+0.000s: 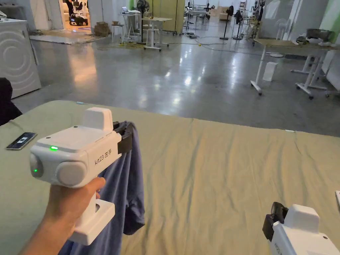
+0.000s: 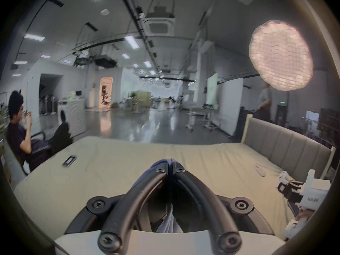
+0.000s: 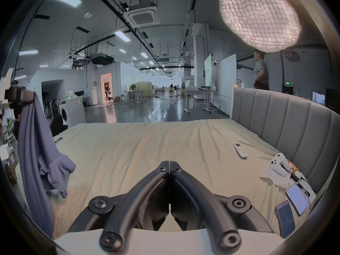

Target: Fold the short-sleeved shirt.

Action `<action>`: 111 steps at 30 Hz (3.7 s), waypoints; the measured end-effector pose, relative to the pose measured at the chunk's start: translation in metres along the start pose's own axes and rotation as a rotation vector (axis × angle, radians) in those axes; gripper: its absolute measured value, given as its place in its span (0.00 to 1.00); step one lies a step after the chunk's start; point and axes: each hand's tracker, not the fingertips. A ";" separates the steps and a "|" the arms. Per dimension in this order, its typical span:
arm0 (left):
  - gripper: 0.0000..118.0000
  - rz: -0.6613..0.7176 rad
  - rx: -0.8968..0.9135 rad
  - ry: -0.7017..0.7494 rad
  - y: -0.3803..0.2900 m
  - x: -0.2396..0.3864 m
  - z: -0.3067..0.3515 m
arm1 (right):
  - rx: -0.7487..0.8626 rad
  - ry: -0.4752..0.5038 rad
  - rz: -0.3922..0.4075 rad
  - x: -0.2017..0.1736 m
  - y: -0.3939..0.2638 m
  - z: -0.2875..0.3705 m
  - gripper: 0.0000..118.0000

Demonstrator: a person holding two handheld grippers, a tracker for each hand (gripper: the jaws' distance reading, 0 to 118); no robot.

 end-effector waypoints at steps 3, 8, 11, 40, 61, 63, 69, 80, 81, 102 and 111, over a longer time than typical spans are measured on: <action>0.03 -0.024 0.020 -0.104 0.024 0.050 -0.006 | 0.023 -0.038 0.000 0.017 0.004 0.004 0.00; 0.03 -0.065 -0.028 -0.267 0.019 0.129 -0.030 | 0.063 -0.083 -0.022 0.047 0.014 0.020 0.00; 0.03 -0.088 -0.093 -0.373 -0.007 0.175 -0.031 | 0.073 -0.123 -0.016 0.066 0.010 0.024 0.00; 0.62 0.016 -0.170 -0.049 -0.149 0.150 0.003 | 0.039 -0.104 0.052 0.061 -0.002 0.022 0.00; 0.00 0.080 -0.414 0.094 -0.172 0.037 0.006 | 0.072 -0.038 0.081 0.025 0.009 0.008 0.00; 0.00 0.114 -0.516 0.077 -0.190 0.026 -0.004 | 0.058 -0.032 0.086 0.025 0.006 0.006 0.00; 0.42 0.154 -0.821 0.123 -0.242 0.007 -0.028 | 0.029 -0.037 0.094 0.028 -0.006 0.000 0.00; 0.18 0.020 -0.882 0.144 -0.276 0.033 -0.040 | -0.040 -0.067 0.061 0.038 -0.026 -0.009 0.00; 0.10 -0.004 -0.874 0.140 -0.273 0.039 -0.039 | -0.045 -0.069 0.059 0.040 -0.027 -0.010 0.00; 0.03 0.115 -0.653 0.101 -0.218 0.019 -0.021 | -0.603 -0.047 0.045 0.146 -0.077 -0.162 0.39; 0.03 0.105 -0.682 0.110 -0.235 0.018 -0.032 | -0.703 0.042 0.018 0.145 -0.111 -0.179 0.07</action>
